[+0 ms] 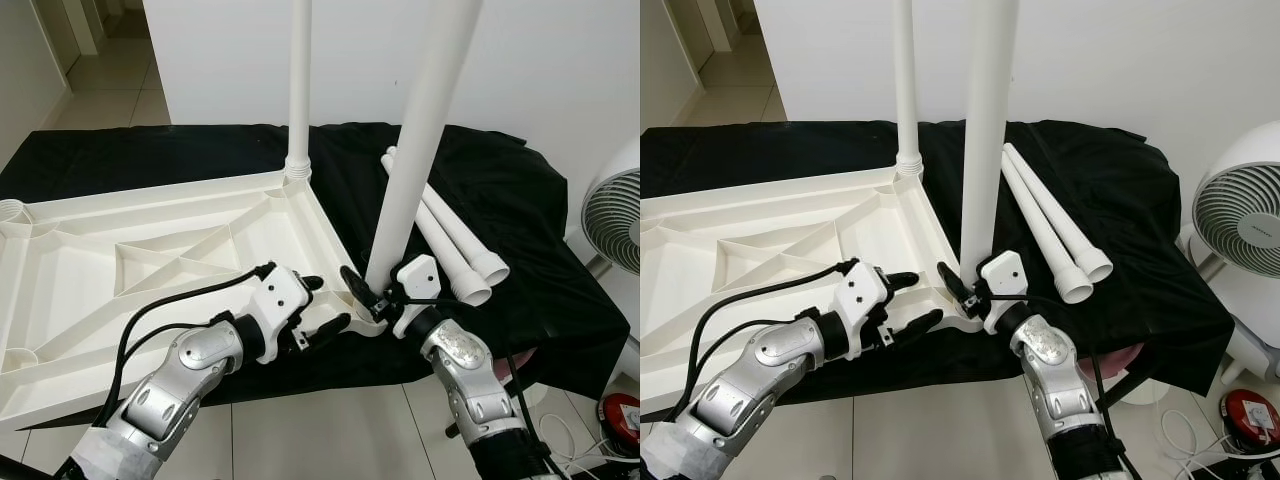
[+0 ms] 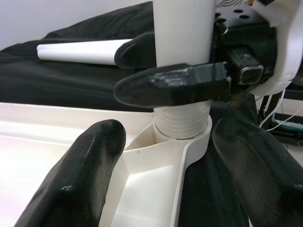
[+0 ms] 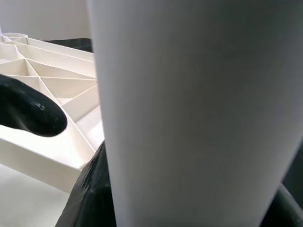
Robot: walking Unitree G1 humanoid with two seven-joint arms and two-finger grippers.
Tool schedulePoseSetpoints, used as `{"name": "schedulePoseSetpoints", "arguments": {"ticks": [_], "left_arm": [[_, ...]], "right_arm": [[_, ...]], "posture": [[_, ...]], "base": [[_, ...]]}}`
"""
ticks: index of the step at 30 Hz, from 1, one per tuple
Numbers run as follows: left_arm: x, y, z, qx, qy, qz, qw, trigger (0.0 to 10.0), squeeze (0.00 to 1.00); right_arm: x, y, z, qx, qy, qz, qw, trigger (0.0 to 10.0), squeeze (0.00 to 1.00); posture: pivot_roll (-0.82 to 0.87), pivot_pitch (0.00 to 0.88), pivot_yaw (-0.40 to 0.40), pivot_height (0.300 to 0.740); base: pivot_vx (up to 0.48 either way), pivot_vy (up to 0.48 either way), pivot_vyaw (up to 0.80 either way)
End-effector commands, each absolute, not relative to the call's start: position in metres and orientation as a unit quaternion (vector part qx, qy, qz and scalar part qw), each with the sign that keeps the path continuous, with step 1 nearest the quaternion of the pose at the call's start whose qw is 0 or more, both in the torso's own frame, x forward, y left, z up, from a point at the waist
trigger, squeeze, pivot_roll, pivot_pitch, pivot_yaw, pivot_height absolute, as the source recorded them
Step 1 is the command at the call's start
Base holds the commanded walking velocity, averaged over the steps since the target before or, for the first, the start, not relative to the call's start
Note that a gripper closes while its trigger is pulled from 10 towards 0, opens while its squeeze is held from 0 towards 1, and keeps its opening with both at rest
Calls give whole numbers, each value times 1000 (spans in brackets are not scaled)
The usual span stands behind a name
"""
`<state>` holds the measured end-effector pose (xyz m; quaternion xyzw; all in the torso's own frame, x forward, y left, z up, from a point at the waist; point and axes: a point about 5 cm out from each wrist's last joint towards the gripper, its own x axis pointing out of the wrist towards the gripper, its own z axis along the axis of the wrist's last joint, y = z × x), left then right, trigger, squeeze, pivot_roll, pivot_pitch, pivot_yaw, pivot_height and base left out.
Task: Building children table
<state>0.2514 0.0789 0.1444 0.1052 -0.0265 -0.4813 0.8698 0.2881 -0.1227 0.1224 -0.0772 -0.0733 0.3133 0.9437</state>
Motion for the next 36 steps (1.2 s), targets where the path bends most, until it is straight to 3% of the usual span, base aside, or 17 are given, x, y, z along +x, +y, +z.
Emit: {"name": "schedulePoseSetpoints", "arguments": {"ticks": [1, 4, 16, 28, 36], "left_arm": [[249, 77, 147, 111, -24, -514, 850, 10000, 0], [249, 78, 147, 112, -25, -512, 851, 10000, 0], [248, 78, 148, 113, -26, -514, 850, 10000, 0], [247, 77, 148, 112, -26, -514, 850, 10000, 0], [246, 77, 148, 111, -27, -513, 851, 10000, 0]], "right_arm": [[285, -130, 96, -79, -4, 308, 948, 10000, 0], [288, -137, 89, -9, 29, 276, 961, 10000, 0], [292, -139, 78, 42, 65, 232, 970, 10000, 0], [296, -140, 79, 45, 68, 221, 972, 10000, 0], [293, -132, 81, -1, 45, 242, 969, 10000, 0]], "posture": [[-36, 0, -21, 740], [-31, 0, -22, 740], [-33, 0, -19, 740], [-31, 0, -25, 740], [-26, 0, -33, 740]], "base": [[0, 0, 0], [0, 0, 0], [0, 0, 0], [0, 0, 0], [0, 0, 0]]}}
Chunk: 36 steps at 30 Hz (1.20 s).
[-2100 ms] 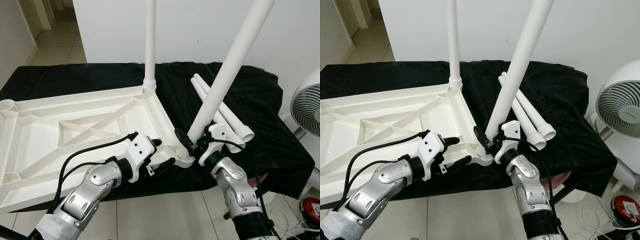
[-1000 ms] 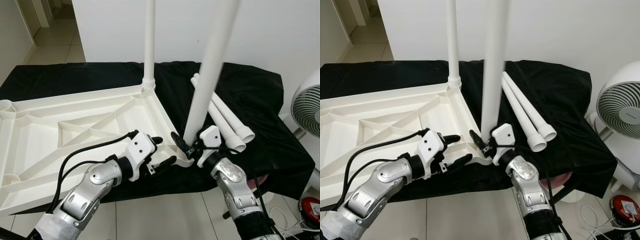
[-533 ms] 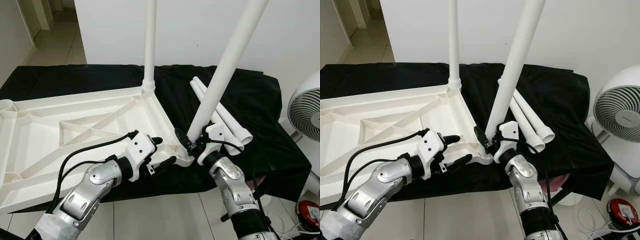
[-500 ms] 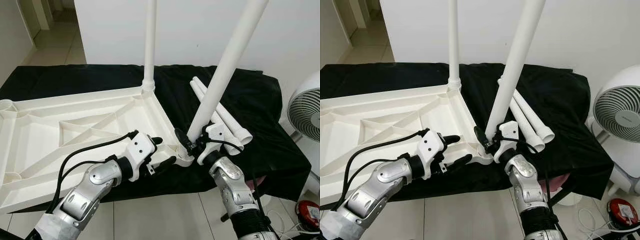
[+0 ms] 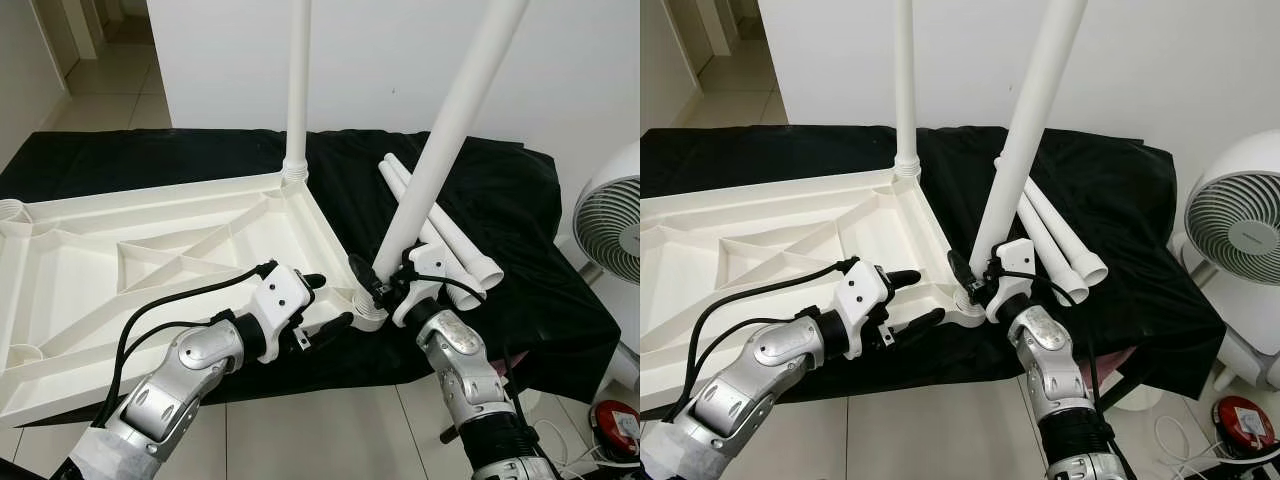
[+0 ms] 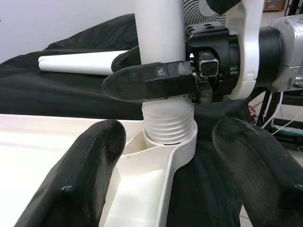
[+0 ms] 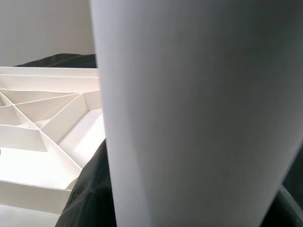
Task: Building children table
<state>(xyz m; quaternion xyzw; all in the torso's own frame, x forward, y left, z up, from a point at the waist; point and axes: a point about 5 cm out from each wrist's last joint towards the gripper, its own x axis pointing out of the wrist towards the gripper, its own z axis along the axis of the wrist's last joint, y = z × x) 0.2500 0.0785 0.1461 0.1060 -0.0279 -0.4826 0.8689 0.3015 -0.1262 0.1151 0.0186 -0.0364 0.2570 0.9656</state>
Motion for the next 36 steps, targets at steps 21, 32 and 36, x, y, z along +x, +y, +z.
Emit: {"name": "schedulePoseSetpoints", "arguments": {"ticks": [21, 32, 36], "left_arm": [[246, 76, 149, 112, -30, -513, 851, 10000, 0], [247, 75, 151, 113, -34, -515, 849, 10000, 0], [247, 75, 151, 113, -35, -514, 849, 10000, 0]], "right_arm": [[298, -134, 78, 23, 54, 200, 978, 10000, 0], [309, -134, 85, 34, 49, 175, 983, 10000, 0], [311, -134, 86, 17, 48, 176, 983, 10000, 0]], "posture": [[-29, 0, -26, 740], [-30, 0, -24, 740], [-30, 0, -25, 740]], "base": [[0, 0, 0], [0, 0, 0], [0, 0, 0]]}}
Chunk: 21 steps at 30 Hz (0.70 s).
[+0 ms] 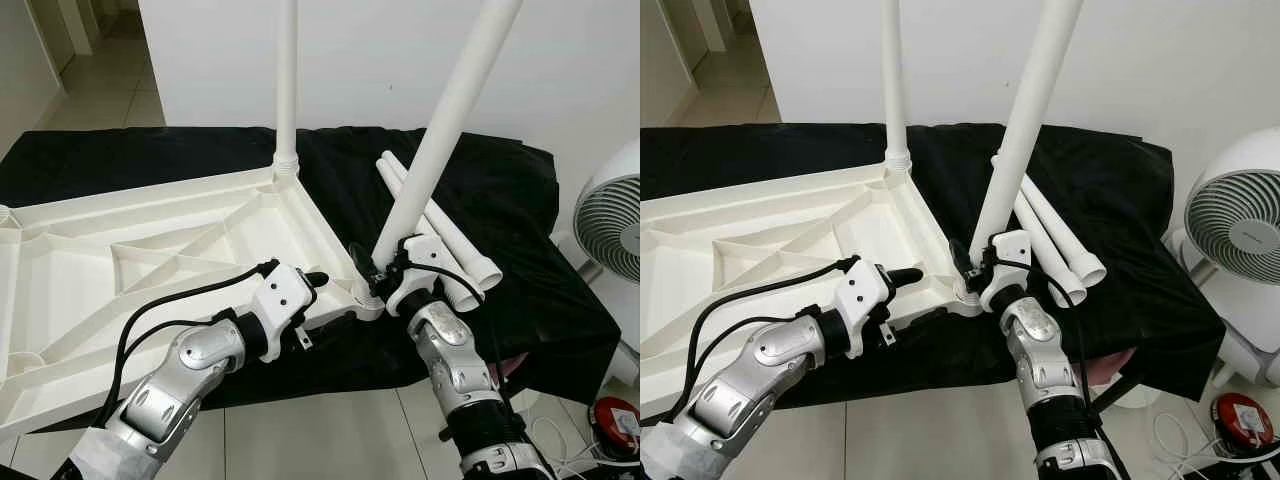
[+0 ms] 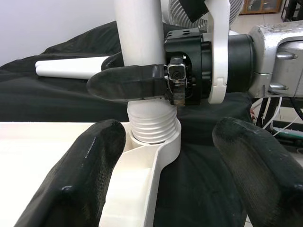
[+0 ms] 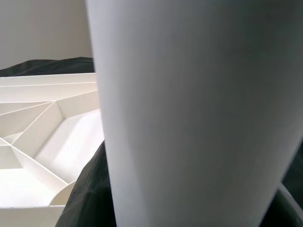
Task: Building children table
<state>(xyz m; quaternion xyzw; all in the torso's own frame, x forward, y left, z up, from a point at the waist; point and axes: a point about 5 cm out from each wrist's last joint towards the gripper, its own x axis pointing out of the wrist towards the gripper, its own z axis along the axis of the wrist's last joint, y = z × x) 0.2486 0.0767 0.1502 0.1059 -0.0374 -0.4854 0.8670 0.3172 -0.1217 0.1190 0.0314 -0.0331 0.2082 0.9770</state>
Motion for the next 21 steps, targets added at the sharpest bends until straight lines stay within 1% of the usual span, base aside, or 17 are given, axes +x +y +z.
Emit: {"name": "schedulePoseSetpoints", "arguments": {"ticks": [1, 6, 9, 12, 13, 19, 21], "left_arm": [[247, 75, 151, 113, -35, -514, 850, 10000, 0], [247, 75, 151, 113, -36, -513, 850, 10000, 0], [246, 75, 151, 112, -37, -512, 851, 10000, 0], [246, 75, 151, 112, -37, -512, 851, 10000, 0], [246, 74, 151, 111, -37, -514, 850, 10000, 0], [245, 72, 152, 110, -38, -514, 850, 10000, 0], [245, 72, 151, 110, -39, -514, 850, 10000, 0]], "right_arm": [[312, -133, 86, 10, 49, 177, 983, 10000, 0], [313, -131, 85, 13, 52, 170, 984, 10000, 0], [321, -136, 83, 10, 67, 99, 993, 10000, 0], [321, -137, 82, 9, 69, 92, 993, 10000, 0], [323, -140, 78, 17, 79, 46, 996, 10000, 0], [325, -144, 76, 19, 84, -1, 996, 10000, 0], [327, -142, 78, 23, 74, -34, 996, 10000, 0]], "posture": [[-30, 0, -25, 740], [-24, 0, -30, 740], [-24, 0, -30, 740], [-24, 0, -30, 740], [-20, 0, -39, 740], [-17, 0, -41, 740], [-13, 0, -45, 740]], "base": [[0, 0, 0], [0, 0, 0], [0, 0, 0], [0, 0, 0], [0, 0, 0], [0, 0, 0], [0, 0, 0]]}}
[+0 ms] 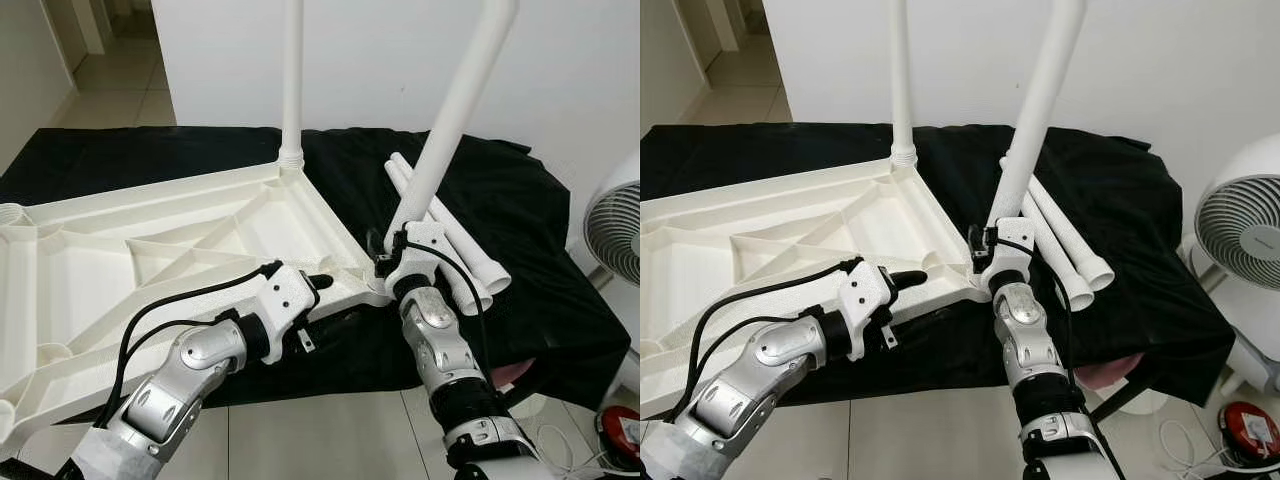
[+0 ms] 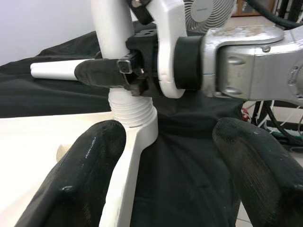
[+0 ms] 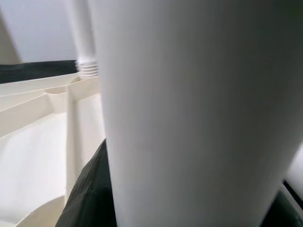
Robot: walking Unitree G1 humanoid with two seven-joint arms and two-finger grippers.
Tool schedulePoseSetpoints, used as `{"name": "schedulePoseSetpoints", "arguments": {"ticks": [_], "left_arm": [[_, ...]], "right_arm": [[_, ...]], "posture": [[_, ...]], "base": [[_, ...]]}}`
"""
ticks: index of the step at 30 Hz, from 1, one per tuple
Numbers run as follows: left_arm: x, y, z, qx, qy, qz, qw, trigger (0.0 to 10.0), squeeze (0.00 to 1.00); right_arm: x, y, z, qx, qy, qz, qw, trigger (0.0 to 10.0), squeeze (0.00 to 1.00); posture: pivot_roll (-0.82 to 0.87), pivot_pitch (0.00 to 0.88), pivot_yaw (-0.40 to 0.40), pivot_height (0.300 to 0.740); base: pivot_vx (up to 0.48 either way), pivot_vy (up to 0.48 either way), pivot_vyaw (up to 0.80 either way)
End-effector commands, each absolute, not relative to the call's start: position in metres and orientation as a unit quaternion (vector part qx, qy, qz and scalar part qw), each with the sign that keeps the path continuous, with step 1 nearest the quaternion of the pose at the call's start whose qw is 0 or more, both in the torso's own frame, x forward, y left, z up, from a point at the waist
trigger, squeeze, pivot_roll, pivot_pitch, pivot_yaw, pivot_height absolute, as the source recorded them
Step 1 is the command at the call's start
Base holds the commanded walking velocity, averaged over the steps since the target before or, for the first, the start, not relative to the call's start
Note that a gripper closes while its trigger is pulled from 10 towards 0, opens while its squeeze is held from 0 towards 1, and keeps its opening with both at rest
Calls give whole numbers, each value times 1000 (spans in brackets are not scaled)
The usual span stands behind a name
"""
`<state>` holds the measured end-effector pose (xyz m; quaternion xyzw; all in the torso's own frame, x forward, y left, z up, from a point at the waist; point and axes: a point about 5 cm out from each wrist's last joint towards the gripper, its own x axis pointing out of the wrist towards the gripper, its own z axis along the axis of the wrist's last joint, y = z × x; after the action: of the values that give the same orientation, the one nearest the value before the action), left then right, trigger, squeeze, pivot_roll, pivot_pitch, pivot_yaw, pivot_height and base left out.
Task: Building children table
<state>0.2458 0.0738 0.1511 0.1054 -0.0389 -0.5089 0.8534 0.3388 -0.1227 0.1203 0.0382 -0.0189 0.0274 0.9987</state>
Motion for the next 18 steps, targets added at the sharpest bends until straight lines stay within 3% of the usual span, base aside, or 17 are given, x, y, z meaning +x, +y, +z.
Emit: {"name": "schedulePoseSetpoints", "arguments": {"ticks": [1, 10, 18], "left_arm": [[245, 72, 151, 110, -39, -514, 849, 10000, 0], [245, 70, 151, 110, -41, -518, 847, 10000, 0], [244, 69, 151, 110, -41, -521, 845, 10000, 0]], "right_arm": [[328, -141, 79, 24, 70, -49, 996, 10000, 0], [327, -144, 83, 6, 45, -146, 988, 10000, 0], [327, -150, 87, 16, 24, -180, 983, 10000, 0]], "posture": [[-12, 0, -45, 740], [-10, 0, -51, 740], [-10, 0, -51, 740]], "base": [[0, 0, 0], [0, 0, 0], [0, 0, 0]]}}
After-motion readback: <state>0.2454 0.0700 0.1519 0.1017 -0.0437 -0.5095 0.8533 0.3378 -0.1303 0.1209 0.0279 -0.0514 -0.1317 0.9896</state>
